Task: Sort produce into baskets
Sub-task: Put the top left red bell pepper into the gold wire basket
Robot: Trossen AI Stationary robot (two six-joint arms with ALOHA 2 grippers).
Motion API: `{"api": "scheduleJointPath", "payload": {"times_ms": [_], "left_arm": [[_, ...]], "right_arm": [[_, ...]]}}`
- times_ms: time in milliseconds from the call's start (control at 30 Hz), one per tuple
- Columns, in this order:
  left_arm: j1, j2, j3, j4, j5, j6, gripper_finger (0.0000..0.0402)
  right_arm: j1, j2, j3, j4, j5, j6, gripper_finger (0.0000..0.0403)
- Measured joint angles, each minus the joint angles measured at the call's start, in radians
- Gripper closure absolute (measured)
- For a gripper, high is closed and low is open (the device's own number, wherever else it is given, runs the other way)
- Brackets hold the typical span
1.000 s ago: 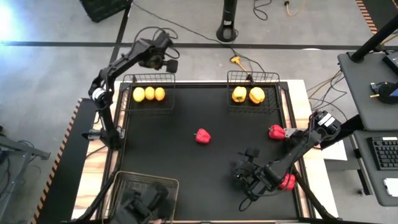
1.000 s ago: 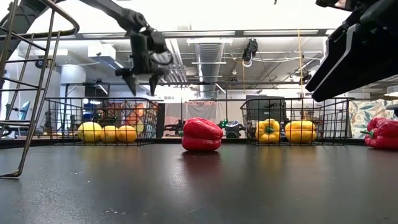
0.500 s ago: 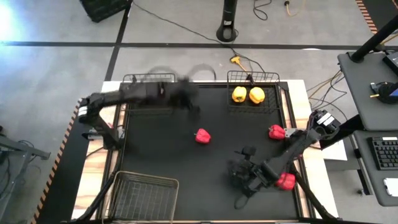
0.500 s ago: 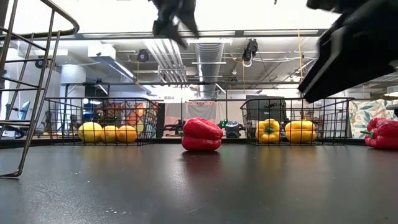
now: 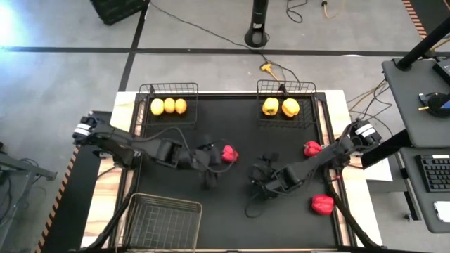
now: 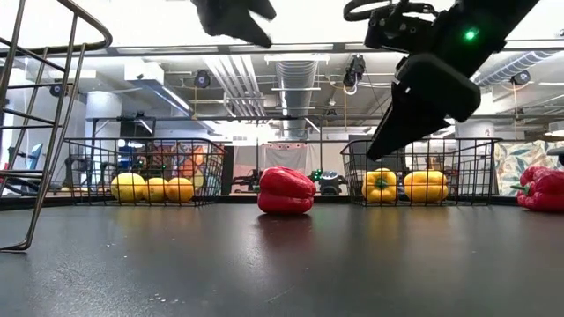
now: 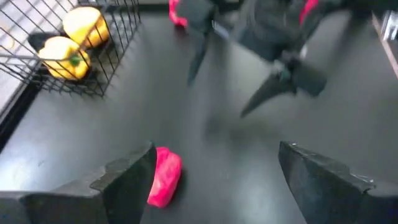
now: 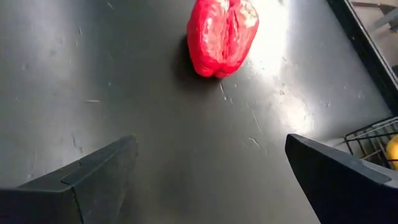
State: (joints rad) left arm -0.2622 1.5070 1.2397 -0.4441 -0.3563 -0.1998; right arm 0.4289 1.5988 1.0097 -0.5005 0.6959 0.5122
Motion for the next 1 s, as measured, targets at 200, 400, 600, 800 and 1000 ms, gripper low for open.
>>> {"api": "scheduleJointPath", "payload": {"times_ms": [200,400,600,800,1000], "left_arm": [[0.007,0.063,-0.02,0.01,-0.016,0.138,0.0083],[0.115,0.2,0.113,-0.061,-0.007,0.226,0.0083],[0.229,0.386,0.317,-0.322,0.127,0.317,0.0083],[0.265,0.551,0.502,-0.507,0.158,0.363,0.0081],[0.269,0.673,0.623,-0.607,0.217,0.4,0.0059]], "right_arm": [[0.008,-0.033,0.016,-0.047,0.011,0.005,0.0005],[0.044,-0.062,0.016,-0.057,0.011,0.046,0.0005],[0.069,-0.062,0.01,-0.064,0.023,0.112,0.0005],[0.089,-0.06,-0.018,-0.065,0.037,0.159,0.0005],[0.102,-0.06,-0.055,-0.066,0.036,0.207,0.0005]]}}
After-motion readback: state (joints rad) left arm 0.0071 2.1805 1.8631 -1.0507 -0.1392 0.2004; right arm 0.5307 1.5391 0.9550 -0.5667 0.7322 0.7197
